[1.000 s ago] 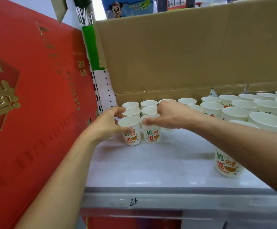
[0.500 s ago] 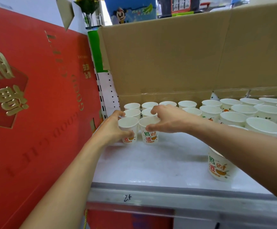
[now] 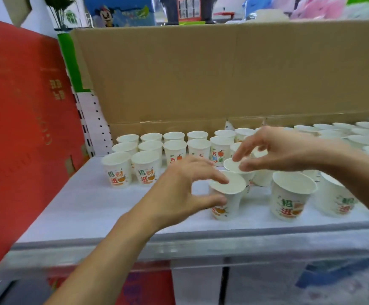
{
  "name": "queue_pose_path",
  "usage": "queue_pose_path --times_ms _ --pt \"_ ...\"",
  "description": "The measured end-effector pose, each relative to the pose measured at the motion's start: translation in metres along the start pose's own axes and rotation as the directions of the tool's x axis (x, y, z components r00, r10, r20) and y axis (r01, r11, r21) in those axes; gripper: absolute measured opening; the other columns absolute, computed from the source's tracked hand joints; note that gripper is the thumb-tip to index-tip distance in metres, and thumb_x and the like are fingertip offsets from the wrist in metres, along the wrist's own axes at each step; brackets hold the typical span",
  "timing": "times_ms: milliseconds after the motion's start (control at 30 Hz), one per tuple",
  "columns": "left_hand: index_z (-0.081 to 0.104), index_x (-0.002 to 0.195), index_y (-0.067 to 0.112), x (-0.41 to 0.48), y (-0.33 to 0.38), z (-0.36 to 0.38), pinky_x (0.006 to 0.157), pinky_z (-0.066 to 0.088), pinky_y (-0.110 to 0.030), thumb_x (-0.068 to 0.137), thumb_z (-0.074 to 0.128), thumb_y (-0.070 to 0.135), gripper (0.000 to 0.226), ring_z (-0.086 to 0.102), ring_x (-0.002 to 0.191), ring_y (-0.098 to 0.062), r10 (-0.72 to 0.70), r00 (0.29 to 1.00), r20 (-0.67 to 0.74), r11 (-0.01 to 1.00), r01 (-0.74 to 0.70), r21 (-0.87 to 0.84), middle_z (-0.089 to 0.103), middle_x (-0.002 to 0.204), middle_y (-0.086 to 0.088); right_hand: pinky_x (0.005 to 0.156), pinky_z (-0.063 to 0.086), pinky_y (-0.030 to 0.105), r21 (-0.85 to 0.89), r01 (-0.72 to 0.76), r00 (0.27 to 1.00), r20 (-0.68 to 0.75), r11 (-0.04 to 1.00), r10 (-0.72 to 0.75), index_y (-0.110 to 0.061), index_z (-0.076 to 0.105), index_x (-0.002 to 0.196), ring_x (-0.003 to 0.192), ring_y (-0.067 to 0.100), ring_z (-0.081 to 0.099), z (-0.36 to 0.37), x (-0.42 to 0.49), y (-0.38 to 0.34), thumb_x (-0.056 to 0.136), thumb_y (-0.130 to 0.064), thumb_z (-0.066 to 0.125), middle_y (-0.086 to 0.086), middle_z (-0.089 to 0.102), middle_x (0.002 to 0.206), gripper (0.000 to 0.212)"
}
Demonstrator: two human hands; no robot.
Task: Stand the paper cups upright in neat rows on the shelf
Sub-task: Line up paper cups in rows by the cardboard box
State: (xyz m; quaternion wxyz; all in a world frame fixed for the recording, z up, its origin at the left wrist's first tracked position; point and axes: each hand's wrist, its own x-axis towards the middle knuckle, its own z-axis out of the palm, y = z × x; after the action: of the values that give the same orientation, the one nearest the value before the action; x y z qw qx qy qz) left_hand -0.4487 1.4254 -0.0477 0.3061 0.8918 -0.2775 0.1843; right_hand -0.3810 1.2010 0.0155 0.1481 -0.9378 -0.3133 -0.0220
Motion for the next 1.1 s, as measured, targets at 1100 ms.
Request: queue_pose_path --times_ms 1100 --pt "0.074 0.098 0.030 0.044 -0.077 -0.050 0.085 0.048 -0.028 0.078 0.076 0.036 0.021 0.059 0.092 0.001 -0.246 0.969 0.020 0.926 0.229 0.299 0.070 0.088 0.018 0.077 0.052 0.037 -0.124 0.061 0.987 -0.143 0.990 -0.079 -0.023 0.073 0.097 0.088 0.013 0.058 0.052 0.073 -0.017 0.083 -0.033 0.067 -0.007 0.067 0.090 0.018"
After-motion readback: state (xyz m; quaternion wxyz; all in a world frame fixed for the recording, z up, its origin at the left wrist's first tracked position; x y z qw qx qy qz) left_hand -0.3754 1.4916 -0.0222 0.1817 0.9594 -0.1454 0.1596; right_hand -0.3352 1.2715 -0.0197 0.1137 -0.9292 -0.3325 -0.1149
